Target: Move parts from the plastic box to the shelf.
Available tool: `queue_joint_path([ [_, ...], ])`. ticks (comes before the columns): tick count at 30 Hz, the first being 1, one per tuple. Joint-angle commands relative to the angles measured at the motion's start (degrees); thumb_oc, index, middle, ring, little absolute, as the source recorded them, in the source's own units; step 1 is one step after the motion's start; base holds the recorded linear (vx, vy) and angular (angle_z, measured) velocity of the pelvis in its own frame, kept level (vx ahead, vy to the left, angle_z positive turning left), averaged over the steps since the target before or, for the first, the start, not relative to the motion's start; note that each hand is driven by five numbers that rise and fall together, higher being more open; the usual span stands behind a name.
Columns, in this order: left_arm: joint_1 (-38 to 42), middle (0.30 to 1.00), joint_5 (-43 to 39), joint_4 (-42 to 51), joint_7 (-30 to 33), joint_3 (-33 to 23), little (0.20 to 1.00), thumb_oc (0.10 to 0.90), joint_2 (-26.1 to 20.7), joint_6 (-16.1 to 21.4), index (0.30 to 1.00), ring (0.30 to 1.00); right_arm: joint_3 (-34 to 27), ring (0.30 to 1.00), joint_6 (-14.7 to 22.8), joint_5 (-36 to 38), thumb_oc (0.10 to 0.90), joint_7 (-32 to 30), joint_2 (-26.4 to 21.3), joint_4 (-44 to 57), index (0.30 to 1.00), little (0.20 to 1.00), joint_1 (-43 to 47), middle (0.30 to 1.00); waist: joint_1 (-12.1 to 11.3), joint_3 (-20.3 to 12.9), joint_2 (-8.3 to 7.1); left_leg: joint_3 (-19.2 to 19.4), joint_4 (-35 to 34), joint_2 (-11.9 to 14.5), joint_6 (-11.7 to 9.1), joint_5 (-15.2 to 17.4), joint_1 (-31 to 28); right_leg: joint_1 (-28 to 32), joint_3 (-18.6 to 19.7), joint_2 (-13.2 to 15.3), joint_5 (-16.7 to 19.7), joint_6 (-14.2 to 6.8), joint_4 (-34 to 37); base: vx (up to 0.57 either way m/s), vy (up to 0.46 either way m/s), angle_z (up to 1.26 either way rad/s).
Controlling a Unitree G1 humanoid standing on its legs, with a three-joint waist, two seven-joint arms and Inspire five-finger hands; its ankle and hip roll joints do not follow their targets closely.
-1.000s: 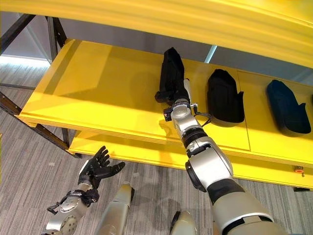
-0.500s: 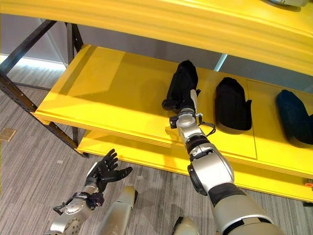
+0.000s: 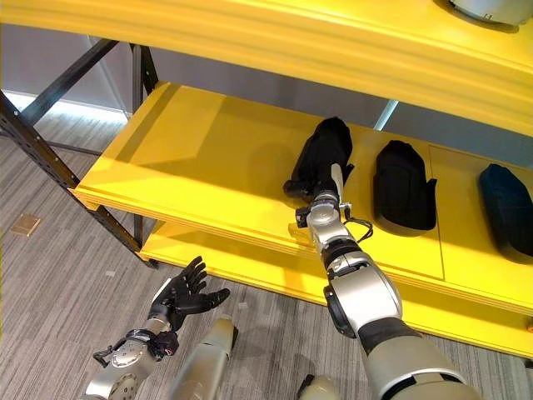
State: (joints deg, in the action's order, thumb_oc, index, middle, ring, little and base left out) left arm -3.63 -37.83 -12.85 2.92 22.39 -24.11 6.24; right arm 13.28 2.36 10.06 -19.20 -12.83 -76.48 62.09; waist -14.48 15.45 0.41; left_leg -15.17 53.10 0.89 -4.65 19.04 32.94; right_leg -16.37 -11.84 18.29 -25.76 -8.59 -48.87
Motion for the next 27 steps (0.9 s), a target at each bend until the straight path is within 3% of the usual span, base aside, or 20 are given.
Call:
queue_joint_path([
  [1,3.3,1.000,0.7,5.4,-2.5,0.7,1.000,0.900,-1.2,4.1,1.000,1.000,-4.0,0.300,-4.6,-0.3,0.400,2.1,3.3,-6.6,0.300,0.300,-8.0,0.300,-3.1,0.3,2.03,-0.7,2.2,0.4,3.3,3.1,2.5,-0.2,0.6,-1.2,-1.6,4.4,-2.5,0.00,0.000,0.00],
  [23,1.7,1.000,0.1,5.7,-2.6,-0.4,1.000,0.900,-0.8,4.8,1.000,1.000,1.2,0.300,-5.3,-13.6,0.400,1.5,8.5,-6.5,0.300,0.300,-12.1,0.300,-3.7,0.6,2.23,-1.5,1.4,0.0,2.9,2.3,3.1,-0.1,-0.2,-0.7,-1.3,4.6,-2.3,0.00,0.000,0.00],
  [24,2.5,1.000,0.8,3.5,-1.5,-2.0,1.000,0.900,-1.3,5.3,1.000,1.000,1.0,0.300,-7.1,-11.8,0.400,3.5,0.1,-3.6,0.300,0.300,-7.3,0.300,-3.0,0.4,1.28,-1.4,1.3,0.3,2.6,2.1,2.9,-0.5,0.1,-0.8,-1.3,4.9,-2.5,0.00,0.000,0.00],
  [26,3.9,1.000,0.3,1.8,-0.2,-2.9,1.000,0.900,-0.1,5.6,1.000,1.000,4.8,0.300,-5.0,-13.9,0.400,2.6,2.0,2.6,0.300,0.300,-7.3,0.300,-1.8,0.4,0.42,-1.0,1.2,0.8,2.6,2.0,2.6,-1.0,0.9,-1.2,-1.3,5.2,-2.7,-0.04,0.018,-0.01],
  [27,4.7,1.000,2.5,1.1,3.1,-4.2,1.000,0.900,1.0,4.5,1.000,1.000,8.4,0.300,-3.6,-16.1,0.400,1.4,6.8,10.8,0.300,0.300,-14.2,0.300,0.6,0.8,-0.32,-0.4,0.3,1.4,2.6,0.3,2.8,-2.4,1.6,-1.7,0.2,5.9,-2.6,-0.08,0.032,-0.07],
])
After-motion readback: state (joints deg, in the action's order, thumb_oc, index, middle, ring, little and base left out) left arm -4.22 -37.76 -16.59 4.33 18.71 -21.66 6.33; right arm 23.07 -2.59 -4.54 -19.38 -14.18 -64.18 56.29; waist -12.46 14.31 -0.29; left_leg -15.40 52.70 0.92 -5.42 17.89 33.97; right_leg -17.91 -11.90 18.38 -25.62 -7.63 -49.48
